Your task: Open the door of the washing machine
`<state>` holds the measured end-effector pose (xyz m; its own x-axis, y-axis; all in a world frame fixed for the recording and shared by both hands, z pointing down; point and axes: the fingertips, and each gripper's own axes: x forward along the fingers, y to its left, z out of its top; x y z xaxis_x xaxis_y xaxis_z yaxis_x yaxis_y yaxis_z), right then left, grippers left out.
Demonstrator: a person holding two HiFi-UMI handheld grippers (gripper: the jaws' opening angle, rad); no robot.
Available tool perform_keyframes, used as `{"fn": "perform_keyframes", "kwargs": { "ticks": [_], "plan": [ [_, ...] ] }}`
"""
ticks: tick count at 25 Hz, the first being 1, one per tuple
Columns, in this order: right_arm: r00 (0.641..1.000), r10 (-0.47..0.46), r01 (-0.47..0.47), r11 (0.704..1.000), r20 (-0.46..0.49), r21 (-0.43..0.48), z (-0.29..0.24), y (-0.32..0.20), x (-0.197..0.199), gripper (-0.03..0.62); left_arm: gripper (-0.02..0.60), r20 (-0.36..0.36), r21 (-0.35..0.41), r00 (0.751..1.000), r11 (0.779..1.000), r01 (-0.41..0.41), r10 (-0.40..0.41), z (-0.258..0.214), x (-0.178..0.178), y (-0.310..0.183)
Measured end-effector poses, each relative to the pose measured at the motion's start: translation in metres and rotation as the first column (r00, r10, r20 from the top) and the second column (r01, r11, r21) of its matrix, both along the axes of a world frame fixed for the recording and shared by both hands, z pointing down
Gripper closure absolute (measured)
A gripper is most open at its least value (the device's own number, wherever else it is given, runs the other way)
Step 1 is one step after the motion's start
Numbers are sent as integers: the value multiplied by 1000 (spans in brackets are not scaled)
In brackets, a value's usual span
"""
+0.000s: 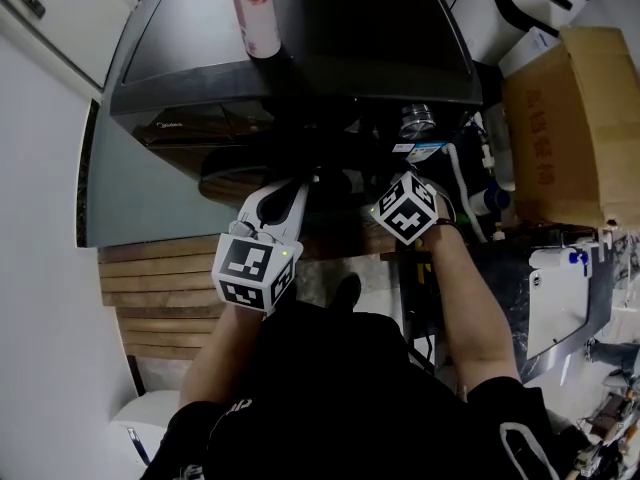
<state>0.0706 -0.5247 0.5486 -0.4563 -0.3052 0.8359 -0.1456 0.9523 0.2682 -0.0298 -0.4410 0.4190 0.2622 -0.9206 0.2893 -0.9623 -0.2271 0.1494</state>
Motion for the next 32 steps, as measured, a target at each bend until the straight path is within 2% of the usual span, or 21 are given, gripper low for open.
{"fn": "perform_keyframes", "kwargs": {
  "ticks": [2,4,7,9,12,17,22,26,28,32],
  "plan": [
    [1000,6,-6,1000,-8,-5,0,3,2,445,572,-2,2,1000,1000,-4,5,-1,0,4],
    [1000,-9,7,998,-25,-66,2,23,9,453,572,-7,8,1000,1000,-6,6,-3,-3,8],
    [998,0,11,983,60,-184,6,77,19,465,572,-30,35,1000,999,9,-8,-14,-14,16],
    [991,65,-43,984,121,-174,6,97,20,465,572,-39,63,999,998,2,1,-26,-17,25],
    [983,142,-127,983,115,-132,5,107,23,464,572,-18,89,999,995,-49,51,-36,-11,45],
    [965,234,-219,966,114,-135,6,137,24,459,572,-8,46,993,992,-120,121,-21,-14,83],
    [943,296,-273,950,155,-152,4,174,21,465,572,-9,44,990,989,-139,139,-22,-16,110],
    [949,261,-228,956,177,-187,3,215,20,482,557,-4,67,996,994,-84,85,-25,-10,142],
    [954,218,-177,964,205,-199,2,236,17,490,443,-10,60,999,998,-34,35,-22,-6,158],
    [959,101,-45,976,264,-213,0,285,6,507,363,-40,-8,997,998,64,-64,0,8,198]
  ]
}}
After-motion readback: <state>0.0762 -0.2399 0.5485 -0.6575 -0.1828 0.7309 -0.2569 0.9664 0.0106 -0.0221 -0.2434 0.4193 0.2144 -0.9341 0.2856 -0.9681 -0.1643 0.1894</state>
